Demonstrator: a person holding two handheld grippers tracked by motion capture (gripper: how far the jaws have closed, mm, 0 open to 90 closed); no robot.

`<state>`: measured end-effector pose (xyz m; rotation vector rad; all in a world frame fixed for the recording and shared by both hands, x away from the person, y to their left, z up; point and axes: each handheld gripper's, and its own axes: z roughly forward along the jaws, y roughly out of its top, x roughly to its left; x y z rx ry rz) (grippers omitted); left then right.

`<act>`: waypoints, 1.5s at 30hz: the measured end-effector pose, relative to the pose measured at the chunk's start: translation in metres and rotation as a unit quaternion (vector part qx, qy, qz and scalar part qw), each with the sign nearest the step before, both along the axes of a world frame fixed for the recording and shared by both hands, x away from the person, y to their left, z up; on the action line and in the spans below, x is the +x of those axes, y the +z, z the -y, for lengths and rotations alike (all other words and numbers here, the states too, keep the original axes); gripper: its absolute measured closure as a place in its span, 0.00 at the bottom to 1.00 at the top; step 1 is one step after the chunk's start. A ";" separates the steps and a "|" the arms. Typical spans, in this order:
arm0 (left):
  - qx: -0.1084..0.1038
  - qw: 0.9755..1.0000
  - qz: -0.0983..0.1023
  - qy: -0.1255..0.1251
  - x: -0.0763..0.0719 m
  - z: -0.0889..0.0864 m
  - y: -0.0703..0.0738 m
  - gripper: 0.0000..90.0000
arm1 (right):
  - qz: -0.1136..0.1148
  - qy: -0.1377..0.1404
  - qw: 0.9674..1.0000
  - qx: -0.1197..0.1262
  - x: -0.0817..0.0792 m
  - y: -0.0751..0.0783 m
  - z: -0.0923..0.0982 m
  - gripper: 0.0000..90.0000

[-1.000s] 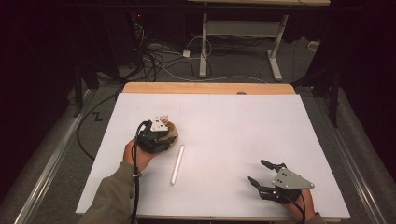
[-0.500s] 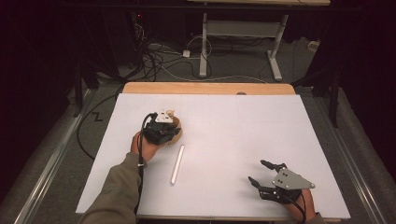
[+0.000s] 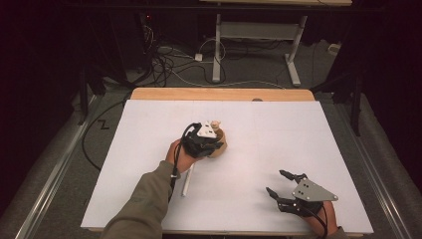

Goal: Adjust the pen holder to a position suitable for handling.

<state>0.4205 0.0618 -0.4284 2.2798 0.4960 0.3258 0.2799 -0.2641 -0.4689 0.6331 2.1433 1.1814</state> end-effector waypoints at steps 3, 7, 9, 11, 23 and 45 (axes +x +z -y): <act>0.012 1.000 -0.005 -0.022 -0.005 0.010 -0.001 0.84 | -0.001 0.000 1.000 -0.001 0.000 0.000 -0.001 0.34; 0.024 0.999 -0.002 -0.028 -0.008 0.015 -0.002 0.84 | 0.000 0.002 1.000 -0.002 0.000 0.000 -0.001 0.34; 0.017 0.999 -0.008 -0.027 -0.007 0.013 -0.004 0.84 | -0.002 0.001 1.000 -0.002 0.001 -0.001 -0.001 0.34; 0.017 1.000 -0.009 -0.022 -0.007 0.012 -0.006 0.76 | -0.003 0.002 1.000 -0.004 0.001 -0.001 -0.002 0.34; -0.029 0.998 0.049 0.000 -0.033 -0.014 0.014 0.68 | -0.002 -0.003 1.000 0.000 0.002 0.001 -0.001 0.34; -0.030 0.978 0.169 0.120 -0.101 -0.097 -0.004 0.29 | 0.002 -0.003 1.000 -0.002 0.002 0.001 0.000 0.34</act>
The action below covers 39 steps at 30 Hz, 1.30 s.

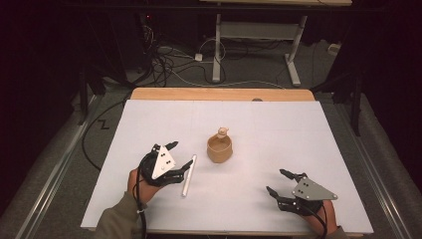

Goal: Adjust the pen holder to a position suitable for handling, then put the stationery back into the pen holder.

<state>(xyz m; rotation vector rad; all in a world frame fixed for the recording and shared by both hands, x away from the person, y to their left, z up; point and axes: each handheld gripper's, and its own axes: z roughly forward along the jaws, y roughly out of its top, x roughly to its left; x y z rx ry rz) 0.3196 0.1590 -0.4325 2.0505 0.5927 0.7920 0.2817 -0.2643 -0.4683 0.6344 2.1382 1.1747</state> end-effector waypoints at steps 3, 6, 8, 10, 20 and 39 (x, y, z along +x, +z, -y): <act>0.015 1.000 0.001 0.017 -0.004 -0.006 -0.005 0.29 | 0.003 -0.002 1.000 0.000 -0.001 0.002 -0.001 0.34; 0.019 1.000 0.002 0.025 -0.009 -0.012 -0.011 0.29 | 0.006 -0.001 1.000 0.000 -0.001 0.003 -0.001 0.34; 0.027 0.999 0.000 0.026 -0.011 -0.015 -0.014 0.29 | 0.005 0.001 1.000 -0.002 0.000 0.003 -0.002 0.34; 0.028 0.999 -0.005 0.027 -0.013 -0.018 -0.018 0.29 | 0.005 0.002 1.000 -0.002 0.000 0.002 -0.002 0.34; 0.033 0.997 -0.034 0.054 -0.027 -0.040 -0.034 0.29 | 0.006 0.005 1.000 -0.003 0.000 0.003 -0.003 0.34; 0.028 0.987 -0.133 0.088 -0.037 -0.052 -0.043 0.29 | 0.003 0.009 1.000 -0.009 0.001 0.001 -0.006 0.34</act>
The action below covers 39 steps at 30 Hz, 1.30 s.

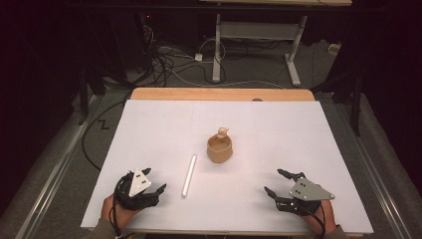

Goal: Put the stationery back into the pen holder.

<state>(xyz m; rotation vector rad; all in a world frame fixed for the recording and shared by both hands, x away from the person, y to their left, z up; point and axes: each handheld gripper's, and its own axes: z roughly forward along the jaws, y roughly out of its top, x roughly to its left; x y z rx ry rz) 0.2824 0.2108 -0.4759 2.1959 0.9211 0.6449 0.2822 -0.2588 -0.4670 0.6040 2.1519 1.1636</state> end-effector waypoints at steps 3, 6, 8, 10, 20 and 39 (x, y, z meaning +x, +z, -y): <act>-0.008 1.000 -0.021 0.005 0.001 0.005 0.004 0.29 | -0.005 -0.001 1.000 0.001 0.001 0.000 0.000 0.34; -0.020 0.999 -0.041 0.019 0.005 0.010 0.010 0.29 | -0.006 0.000 1.000 0.001 0.000 -0.001 0.000 0.34; -0.029 0.998 -0.050 0.022 0.009 0.014 0.015 0.29 | -0.005 -0.001 1.000 -0.002 0.000 -0.001 0.000 0.34; -0.026 0.997 -0.061 0.024 0.014 0.021 0.019 0.29 | -0.006 -0.003 1.000 0.002 0.001 -0.001 0.000 0.34; -0.049 0.988 -0.142 0.032 0.058 0.078 0.039 0.30 | 0.000 0.002 1.000 -0.001 -0.002 -0.001 -0.002 0.34; 0.000 0.950 -0.300 0.089 0.128 0.108 0.024 0.65 | -0.014 0.000 1.000 -0.014 -0.001 -0.004 -0.005 0.34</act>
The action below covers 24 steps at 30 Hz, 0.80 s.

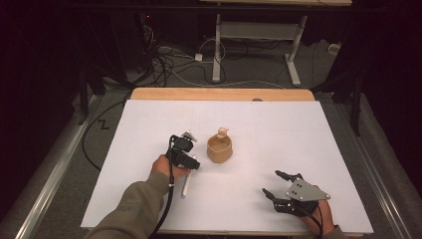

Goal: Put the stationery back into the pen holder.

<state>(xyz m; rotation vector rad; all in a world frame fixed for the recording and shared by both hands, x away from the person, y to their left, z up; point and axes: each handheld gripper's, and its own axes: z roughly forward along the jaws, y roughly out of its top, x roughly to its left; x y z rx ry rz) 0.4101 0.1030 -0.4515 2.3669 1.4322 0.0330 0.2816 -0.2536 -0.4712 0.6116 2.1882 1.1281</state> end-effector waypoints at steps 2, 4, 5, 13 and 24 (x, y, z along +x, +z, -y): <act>0.004 1.000 0.001 0.003 0.001 -0.003 0.000 0.69 | -0.001 -0.001 1.000 -0.003 0.000 0.000 0.000 0.34; 0.010 1.000 0.002 0.005 0.002 -0.003 0.000 0.76 | -0.003 -0.002 1.000 -0.004 0.000 0.000 -0.001 0.34; 0.016 1.000 0.005 0.004 0.002 -0.003 0.000 0.78 | -0.003 -0.001 1.000 -0.006 0.000 -0.001 -0.002 0.34; 0.018 1.000 0.011 0.005 0.001 -0.003 -0.001 0.83 | -0.008 -0.002 1.000 -0.015 0.001 -0.002 -0.003 0.34; -0.019 0.997 0.068 0.005 -0.011 -0.017 0.009 0.84 | -0.001 -0.003 1.000 -0.011 0.000 -0.001 -0.002 0.34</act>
